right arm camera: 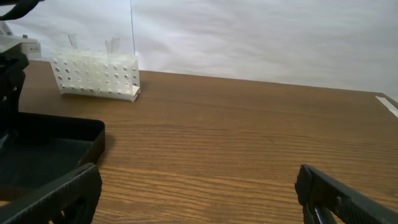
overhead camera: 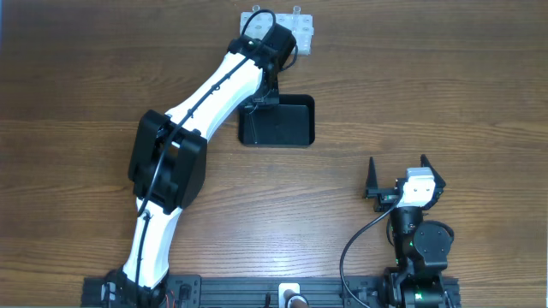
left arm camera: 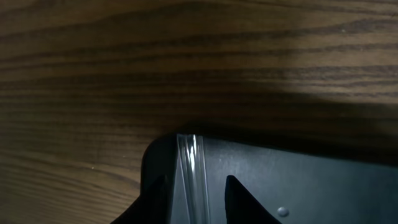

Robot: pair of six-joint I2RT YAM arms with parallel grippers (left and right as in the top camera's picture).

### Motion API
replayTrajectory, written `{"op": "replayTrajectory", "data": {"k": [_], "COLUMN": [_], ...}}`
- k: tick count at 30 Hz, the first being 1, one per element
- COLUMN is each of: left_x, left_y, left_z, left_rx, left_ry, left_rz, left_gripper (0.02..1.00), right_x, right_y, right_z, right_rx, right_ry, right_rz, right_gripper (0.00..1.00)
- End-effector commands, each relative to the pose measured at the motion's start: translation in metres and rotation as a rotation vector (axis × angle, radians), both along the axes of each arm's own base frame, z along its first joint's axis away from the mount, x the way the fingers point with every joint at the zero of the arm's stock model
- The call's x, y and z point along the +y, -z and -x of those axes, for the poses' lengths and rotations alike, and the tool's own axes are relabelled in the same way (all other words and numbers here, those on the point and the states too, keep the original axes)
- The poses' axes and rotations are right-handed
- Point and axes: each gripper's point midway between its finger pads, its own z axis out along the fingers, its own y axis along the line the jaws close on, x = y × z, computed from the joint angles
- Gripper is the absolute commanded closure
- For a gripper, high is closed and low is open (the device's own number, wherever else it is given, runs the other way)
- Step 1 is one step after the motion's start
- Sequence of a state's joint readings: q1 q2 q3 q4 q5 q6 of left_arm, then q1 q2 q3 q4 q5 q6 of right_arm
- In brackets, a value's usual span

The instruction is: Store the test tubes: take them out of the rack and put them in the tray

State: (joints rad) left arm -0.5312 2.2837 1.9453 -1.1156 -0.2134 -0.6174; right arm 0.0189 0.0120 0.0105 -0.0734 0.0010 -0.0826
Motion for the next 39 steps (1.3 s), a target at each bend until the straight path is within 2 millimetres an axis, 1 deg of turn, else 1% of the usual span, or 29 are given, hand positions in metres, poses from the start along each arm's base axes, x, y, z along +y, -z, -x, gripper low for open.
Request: {"op": "replayTrajectory", "data": {"k": [1,5,8,10,13,16,22,28,35,39], "left_x": [-0.006,-0.003,-0.001,-0.002,-0.003,-0.004,-0.009,-0.003,-0.010,-0.014], "left_y": [-0.029,-0.066,-0.095,-0.114,-0.131,-0.137,-0.129,-0.109,-0.087,-0.079], "left_z": [-0.018,-0.041,-0.066,-0.083,-0.103,-0.119,-0.149,-0.173,-0.195,-0.202], "left_rx": [-0.075,-0.202,-0.338,-0.436,-0.550,-0.629,-0.712,-0.714,-0.700,-0.706], "left_ry": [0.008,-0.011,-0.040,-0.064,-0.098,-0.126,-0.097,-0.115,-0.055,-0.030], "left_rz": [0.014,-0.011,-0.030,-0.028,-0.018,-0.015,-0.014,0.026,0.068,0.087], "left_gripper": [0.700,0.676,0.562,0.540,0.514,0.500,0.478,0.461,0.454,0.452], "right_x": [0.000,0.000,0.000,0.000,0.000,0.000,0.000,0.000,0.000,0.000], "right_y": [0.002,0.002,0.002,0.002,0.002,0.002,0.002,0.002,0.002,0.002], "right_z": [0.000,0.000,0.000,0.000,0.000,0.000,0.000,0.000,0.000,0.000], "right_rx": [0.003,0.003,0.004,0.003,0.003,0.003,0.003,0.003,0.003,0.003], "right_ry": [-0.001,-0.001,-0.001,-0.001,-0.001,-0.001,-0.001,-0.001,-0.001,-0.001], "right_rz": [0.001,0.001,0.001,0.001,0.001,0.001,0.001,0.001,0.001,0.001], "right_gripper": [0.009,0.007,0.009,0.009,0.007,0.007,0.009,0.007,0.007,0.009]}}
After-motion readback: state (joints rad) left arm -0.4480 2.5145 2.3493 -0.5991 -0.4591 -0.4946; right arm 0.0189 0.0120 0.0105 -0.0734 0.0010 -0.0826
